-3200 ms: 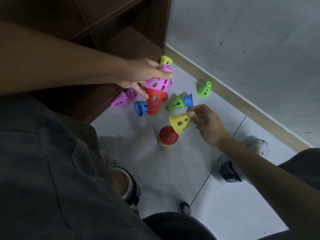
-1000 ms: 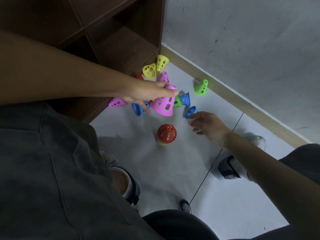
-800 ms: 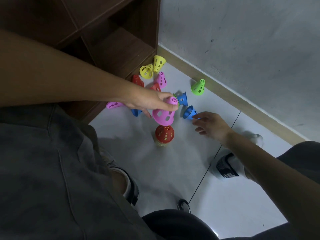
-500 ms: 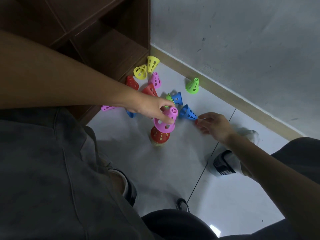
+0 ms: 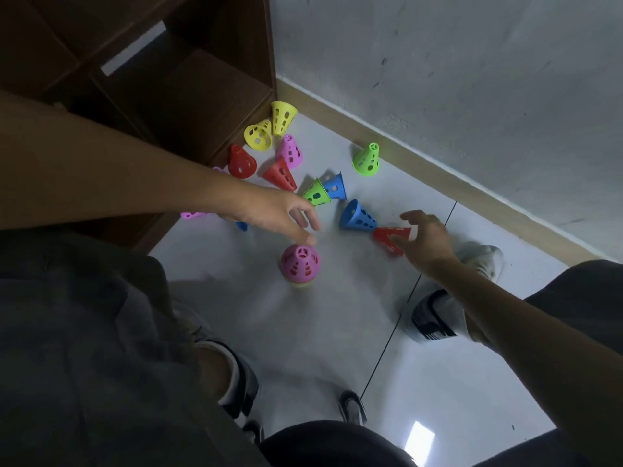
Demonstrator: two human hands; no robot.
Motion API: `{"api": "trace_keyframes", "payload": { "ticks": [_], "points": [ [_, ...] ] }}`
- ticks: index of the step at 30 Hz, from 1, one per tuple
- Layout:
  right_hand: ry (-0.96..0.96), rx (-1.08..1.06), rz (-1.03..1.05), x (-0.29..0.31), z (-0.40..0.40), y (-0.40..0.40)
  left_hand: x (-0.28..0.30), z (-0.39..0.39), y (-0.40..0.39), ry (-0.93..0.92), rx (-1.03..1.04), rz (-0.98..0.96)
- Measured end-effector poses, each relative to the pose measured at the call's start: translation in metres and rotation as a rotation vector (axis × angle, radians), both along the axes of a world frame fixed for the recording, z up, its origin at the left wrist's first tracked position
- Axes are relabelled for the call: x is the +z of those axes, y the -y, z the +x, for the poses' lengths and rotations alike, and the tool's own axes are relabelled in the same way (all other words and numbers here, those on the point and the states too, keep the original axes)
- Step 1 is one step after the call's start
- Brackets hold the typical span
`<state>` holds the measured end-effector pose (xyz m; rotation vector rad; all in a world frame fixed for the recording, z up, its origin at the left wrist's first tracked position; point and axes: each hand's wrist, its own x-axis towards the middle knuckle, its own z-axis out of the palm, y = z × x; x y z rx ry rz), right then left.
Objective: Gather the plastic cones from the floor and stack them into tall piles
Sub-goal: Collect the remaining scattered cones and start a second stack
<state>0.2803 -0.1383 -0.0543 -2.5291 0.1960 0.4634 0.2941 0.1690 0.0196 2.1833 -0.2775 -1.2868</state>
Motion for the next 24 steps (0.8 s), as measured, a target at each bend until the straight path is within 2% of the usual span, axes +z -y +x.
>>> {"api": "trace_keyframes", "payload": {
  "ticks": [4,11,16,24],
  "points": [
    [-0.082,0.071,-0.09,-0.022,0.012,0.005,-0.02,0.022,0.003,0.073,0.088,0.009],
    [-0.181,0.142,-0.09,-0.061,0.034,0.002,-0.064,0.07,0.015,0.264,0.2,0.039],
    [-0.176,0.145,-0.088,-0.08,0.045,0.002,-0.099,0.1,0.024,0.448,0.084,0.173],
    [-0.11,0.077,-0.1,-0.099,0.053,0.012,-0.147,0.125,0.047,0.362,0.018,0.205]
  ]
}}
